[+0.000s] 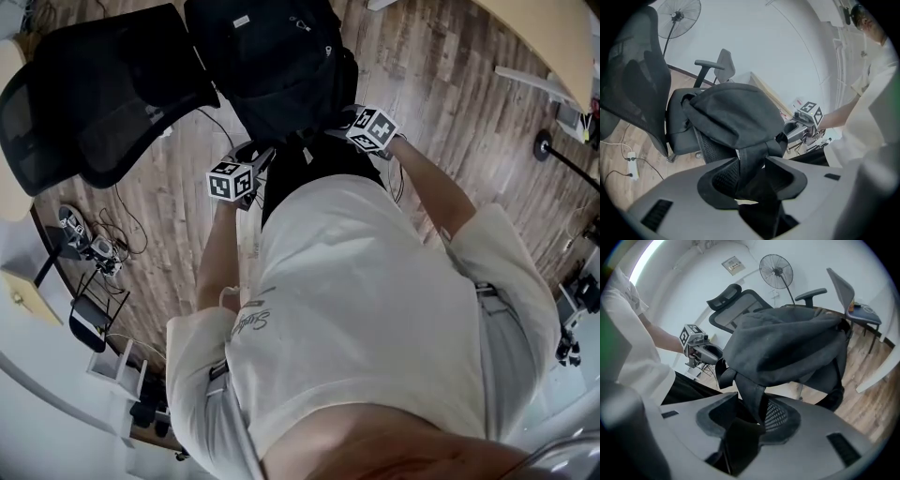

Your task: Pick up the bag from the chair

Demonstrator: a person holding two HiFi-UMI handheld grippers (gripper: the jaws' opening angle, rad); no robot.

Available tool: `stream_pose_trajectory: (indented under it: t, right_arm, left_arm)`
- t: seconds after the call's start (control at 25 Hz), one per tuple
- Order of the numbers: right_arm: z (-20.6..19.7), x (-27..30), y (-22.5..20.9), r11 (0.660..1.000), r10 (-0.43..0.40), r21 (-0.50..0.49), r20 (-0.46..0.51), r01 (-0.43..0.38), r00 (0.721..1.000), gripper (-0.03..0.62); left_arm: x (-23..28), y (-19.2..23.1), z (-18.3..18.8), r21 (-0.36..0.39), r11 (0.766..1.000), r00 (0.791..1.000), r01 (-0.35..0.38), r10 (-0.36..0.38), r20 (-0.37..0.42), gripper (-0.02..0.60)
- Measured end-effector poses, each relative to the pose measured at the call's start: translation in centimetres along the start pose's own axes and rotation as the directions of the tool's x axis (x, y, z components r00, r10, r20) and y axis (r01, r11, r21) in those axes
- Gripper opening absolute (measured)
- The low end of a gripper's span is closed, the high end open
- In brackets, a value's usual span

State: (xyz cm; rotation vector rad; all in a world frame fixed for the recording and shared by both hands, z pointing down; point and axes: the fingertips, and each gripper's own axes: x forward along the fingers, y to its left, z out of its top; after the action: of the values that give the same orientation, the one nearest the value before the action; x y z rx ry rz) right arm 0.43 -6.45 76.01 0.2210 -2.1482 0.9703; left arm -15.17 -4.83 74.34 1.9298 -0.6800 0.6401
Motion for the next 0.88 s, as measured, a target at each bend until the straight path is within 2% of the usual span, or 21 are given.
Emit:
stream_pose_trajectory:
  t: [0.12, 0.36, 0.48, 0.6, 0.76, 0.88]
  right_arm:
    - [-0.3, 1.3, 0.4, 0.997, 0.08, 0.007, -0.036, -0.08, 0.996, 0.147]
    - [0.3, 3.3, 0.5, 0.991, 0.13, -0.033, -0.091, -0.133, 0.987, 0.143]
    - [0.4, 3.2, 0.8, 0.986, 0.158, -0.037, -0.096, -0.162, 0.983, 0.123]
    - [1.6, 1.8, 1.9, 0.975, 0.205, -0.07, -0.059, -0.209, 0.977, 0.063]
    - [5.1, -0.5, 3.1, 0.965, 0.234, -0.128, 0.041, -0.227, 0.971, 0.049]
    - [8.0, -1.5, 3.0, 0.964, 0.224, -0.17, 0.104, -0.205, 0.969, 0.043]
  left_arm:
    - [0.6, 0.0, 0.2, -0.017, 1.0, 1.0, 0.019, -0.019, -0.011, 0.169]
    - [2.5, -0.4, 0.5, 0.04, 0.998, 0.995, 0.037, -0.033, -0.092, 0.169]
    - [2.8, -0.4, 0.5, 0.032, 0.999, 0.993, 0.037, -0.033, -0.11, 0.169]
    - [2.2, -0.8, 1.5, -0.003, 0.998, 0.995, 0.068, -0.068, -0.073, 0.167]
    - [0.2, -2.1, 4.2, -0.031, 0.99, 0.991, 0.135, -0.134, 0.007, 0.167]
    - [-0.9, -2.1, 6.5, -0.026, 0.989, 0.988, 0.144, -0.142, 0.06, 0.167]
